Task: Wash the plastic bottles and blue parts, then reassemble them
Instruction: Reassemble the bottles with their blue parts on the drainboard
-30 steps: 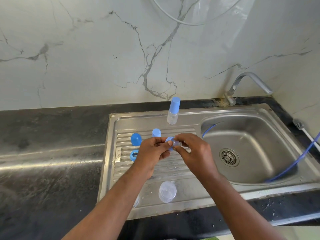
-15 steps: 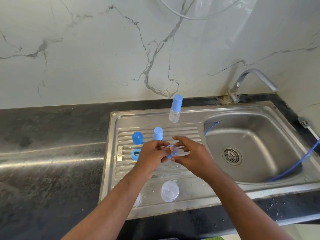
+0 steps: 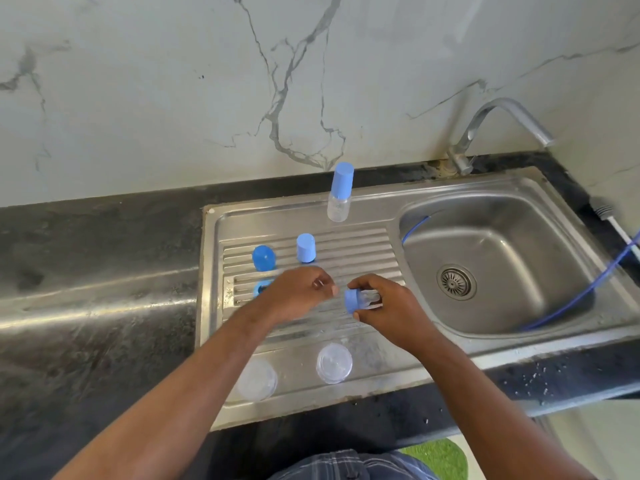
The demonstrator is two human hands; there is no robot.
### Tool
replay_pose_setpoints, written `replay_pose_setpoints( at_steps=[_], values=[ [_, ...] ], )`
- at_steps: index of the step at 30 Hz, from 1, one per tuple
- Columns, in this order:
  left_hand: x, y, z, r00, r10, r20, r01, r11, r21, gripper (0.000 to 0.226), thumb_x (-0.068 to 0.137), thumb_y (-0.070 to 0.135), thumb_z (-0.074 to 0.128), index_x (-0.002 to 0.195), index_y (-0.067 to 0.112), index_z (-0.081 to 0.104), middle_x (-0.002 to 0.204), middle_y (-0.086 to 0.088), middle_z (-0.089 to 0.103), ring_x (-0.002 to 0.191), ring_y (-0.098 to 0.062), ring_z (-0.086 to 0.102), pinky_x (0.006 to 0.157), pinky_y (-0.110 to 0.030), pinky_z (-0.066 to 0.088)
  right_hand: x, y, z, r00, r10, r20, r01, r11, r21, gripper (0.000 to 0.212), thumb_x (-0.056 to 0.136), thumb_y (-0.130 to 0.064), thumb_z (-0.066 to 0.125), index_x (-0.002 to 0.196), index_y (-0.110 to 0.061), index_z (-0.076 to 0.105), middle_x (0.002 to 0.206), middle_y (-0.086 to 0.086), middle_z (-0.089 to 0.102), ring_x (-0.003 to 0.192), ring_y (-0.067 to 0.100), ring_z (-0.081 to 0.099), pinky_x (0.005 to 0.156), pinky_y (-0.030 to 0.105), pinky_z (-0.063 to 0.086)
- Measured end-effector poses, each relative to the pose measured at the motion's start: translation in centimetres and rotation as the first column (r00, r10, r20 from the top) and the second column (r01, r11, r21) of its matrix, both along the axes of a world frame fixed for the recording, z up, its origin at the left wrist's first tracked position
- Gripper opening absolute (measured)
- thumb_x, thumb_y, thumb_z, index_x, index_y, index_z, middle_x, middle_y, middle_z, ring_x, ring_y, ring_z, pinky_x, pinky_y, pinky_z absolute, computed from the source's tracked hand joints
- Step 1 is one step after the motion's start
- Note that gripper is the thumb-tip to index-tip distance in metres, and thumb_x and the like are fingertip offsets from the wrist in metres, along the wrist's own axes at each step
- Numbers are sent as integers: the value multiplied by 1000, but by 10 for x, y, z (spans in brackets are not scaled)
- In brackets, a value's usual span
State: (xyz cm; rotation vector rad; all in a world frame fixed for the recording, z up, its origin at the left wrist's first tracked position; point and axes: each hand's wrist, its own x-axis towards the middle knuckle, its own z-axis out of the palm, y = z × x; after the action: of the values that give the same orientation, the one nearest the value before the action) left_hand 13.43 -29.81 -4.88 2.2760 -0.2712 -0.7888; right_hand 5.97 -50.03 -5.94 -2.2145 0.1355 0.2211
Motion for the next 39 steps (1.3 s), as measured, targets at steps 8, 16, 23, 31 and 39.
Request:
replay_pose_setpoints(
  at_steps=[8, 16, 23, 31, 39],
  values=[
    [-54, -4, 10, 909, -413, -58, 415, 884, 217, 95, 62, 76, 77, 144, 38, 45, 142, 16, 50, 127, -12, 50, 106, -39, 45, -29, -5, -20, 996, -74, -58, 75, 997, 24, 44, 74, -9, 79, 108, -34, 67, 99, -19, 70, 90, -8, 62, 72, 3, 41],
    [-73, 0, 3, 923, -358, 144, 313, 912, 263, 51, 75, 40, 75, 120, 36, 52, 110, 11, 54, 99, -15, 59, 81, -34, 51, -45, -10, -17, 994, -106, -27, 109, 987, 116, 44, 78, -10, 81, 112, -34, 67, 104, -17, 70, 96, 0, 66, 81, 9, 48],
    [-56, 16, 30, 897, 342, -279, -441, 694, -569, 34, 81, 16, 65, 111, 31, 63, 120, -24, 59, 76, -27, 67, 79, -45, 60, -45, -23, 16, 970, -236, 58, 195, 900, 390, 48, 79, 9, 76, 113, -24, 67, 109, -8, 72, 84, 9, 71, 76, 23, 55],
    [-57, 12, 46, 892, 274, -359, -450, 596, -664, 34, 78, 24, 78, 109, 23, 65, 104, -13, 67, 72, -25, 62, 58, -32, 50, -28, -14, 48, 982, -118, 148, 31, 873, 486, 49, 79, 12, 75, 115, -20, 69, 112, -2, 72, 98, 20, 71, 84, 28, 57],
    [-61, 9, 44, 879, 360, -314, -470, 539, -699, 30, 84, 22, 81, 108, 21, 63, 101, -13, 69, 69, -29, 60, 60, -33, 53, -18, -2, 63, 986, -19, 163, -46, 922, 385, 28, 84, -6, 79, 108, -18, 73, 91, 3, 76, 80, 19, 73, 77, 31, 59]
  ],
)
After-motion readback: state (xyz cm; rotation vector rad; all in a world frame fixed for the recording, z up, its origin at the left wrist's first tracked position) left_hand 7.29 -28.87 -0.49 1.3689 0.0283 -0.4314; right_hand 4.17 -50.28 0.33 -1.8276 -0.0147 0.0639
